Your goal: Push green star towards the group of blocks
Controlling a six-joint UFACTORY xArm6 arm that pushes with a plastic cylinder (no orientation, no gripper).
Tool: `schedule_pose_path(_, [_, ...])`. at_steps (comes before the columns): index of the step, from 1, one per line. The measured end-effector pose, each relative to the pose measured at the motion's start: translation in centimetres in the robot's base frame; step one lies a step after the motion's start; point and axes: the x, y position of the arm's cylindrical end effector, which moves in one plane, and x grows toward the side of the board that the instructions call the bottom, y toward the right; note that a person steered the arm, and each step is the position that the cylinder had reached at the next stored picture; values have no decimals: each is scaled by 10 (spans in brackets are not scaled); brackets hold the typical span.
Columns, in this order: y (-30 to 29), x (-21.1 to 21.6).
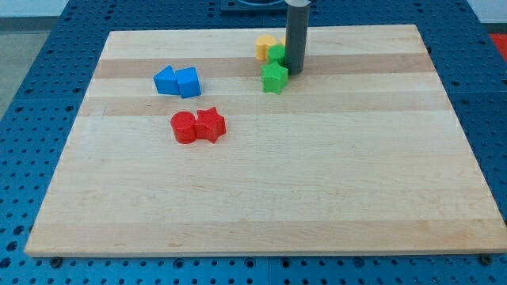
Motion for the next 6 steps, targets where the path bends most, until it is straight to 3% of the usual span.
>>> schedule_pose_path(2, [5,21])
schedule_pose_path(4, [-13,88])
schedule_pose_path(6, [-53,74])
